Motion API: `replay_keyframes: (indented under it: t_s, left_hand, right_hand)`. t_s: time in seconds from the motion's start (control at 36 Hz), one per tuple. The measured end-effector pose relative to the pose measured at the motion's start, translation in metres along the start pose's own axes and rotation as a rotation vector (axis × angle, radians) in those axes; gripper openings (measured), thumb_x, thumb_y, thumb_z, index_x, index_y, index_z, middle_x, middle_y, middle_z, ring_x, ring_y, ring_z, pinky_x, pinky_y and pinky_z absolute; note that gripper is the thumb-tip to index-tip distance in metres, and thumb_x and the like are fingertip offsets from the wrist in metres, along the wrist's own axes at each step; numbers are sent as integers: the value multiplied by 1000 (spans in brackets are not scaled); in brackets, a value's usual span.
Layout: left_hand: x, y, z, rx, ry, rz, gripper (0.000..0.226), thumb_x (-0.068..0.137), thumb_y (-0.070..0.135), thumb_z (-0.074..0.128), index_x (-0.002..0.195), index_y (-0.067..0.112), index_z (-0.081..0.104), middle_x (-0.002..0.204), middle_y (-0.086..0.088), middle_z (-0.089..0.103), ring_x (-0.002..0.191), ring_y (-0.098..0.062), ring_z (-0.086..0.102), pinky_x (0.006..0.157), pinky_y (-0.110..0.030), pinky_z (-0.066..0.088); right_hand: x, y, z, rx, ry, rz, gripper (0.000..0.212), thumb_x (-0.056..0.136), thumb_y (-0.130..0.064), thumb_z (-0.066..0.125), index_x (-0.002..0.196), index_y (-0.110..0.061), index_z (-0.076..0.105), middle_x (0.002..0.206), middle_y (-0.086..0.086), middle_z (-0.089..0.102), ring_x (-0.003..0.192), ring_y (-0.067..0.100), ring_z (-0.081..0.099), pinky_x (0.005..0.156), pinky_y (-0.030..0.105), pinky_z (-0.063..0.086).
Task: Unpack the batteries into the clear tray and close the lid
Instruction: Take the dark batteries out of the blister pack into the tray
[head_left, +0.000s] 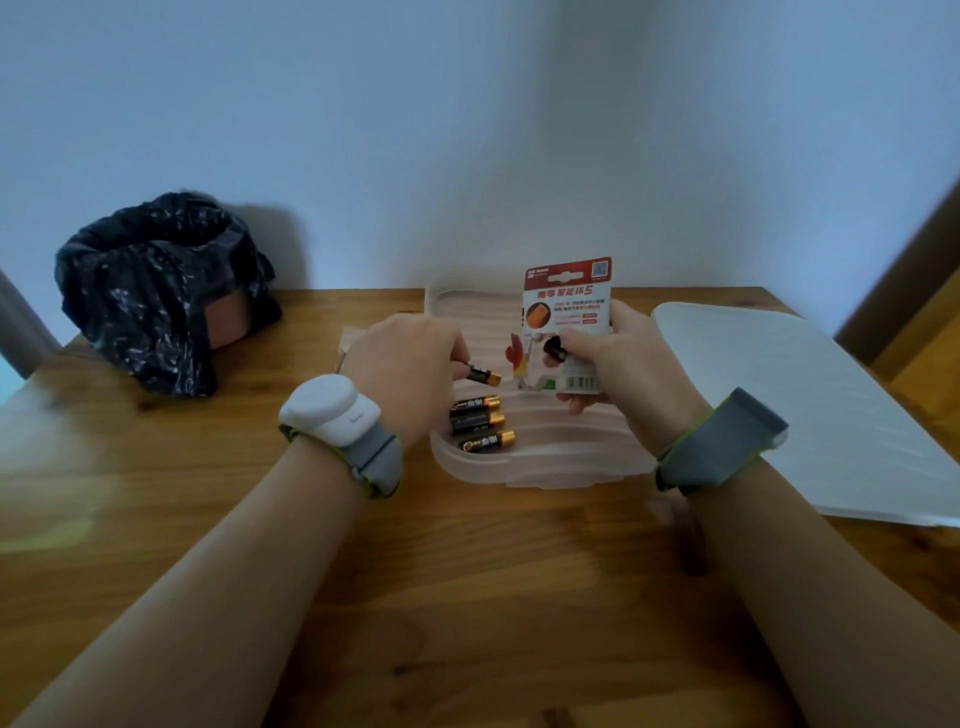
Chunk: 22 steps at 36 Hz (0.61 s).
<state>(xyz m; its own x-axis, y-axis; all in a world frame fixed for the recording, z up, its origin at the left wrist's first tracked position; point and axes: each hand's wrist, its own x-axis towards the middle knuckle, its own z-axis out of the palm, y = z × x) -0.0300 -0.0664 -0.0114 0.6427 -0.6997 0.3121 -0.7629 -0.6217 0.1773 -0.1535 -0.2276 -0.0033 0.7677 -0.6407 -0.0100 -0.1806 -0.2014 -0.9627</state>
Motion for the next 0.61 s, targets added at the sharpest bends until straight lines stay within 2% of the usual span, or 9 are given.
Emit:
replay_keyframes:
  t_s: [0.11,0.33,0.47,0.61]
  left_hand:
    - [-1,2,-3,15,-48,1,18,96,37,60,107,32,73,101,10,70,92,-13,63,85,-36,57]
    - [3,2,-3,100,-122,-25,16,93,40,62,99,33,76,94,9,71,81,-15,65,75,-35,59]
    - [9,5,0,215,-154,-9,15,91,37,65,98,28,73,88,4,69,75,-19,67,71,-37,60]
    - [12,6,4,271,-153,-11,8,90,30,66,92,27,73,80,4,67,70,-19,66,67,-35,59]
  right_hand:
    - [-1,-1,0,32,-4,0,21,104,-17,61,125,-18,57,109,13,74,79,25,76,52,33,62]
    - [-2,-2,1,69,-21,6,23,104,-15,60,128,-15,57,110,16,74,75,24,75,51,33,62]
    - [-3,-3,1,72,-34,-7,20,104,-15,60,124,-17,58,108,15,74,75,26,75,56,38,63]
    - [-3,-2,1,71,-53,-2,26,104,-16,60,130,-16,57,109,14,74,79,29,76,58,39,64]
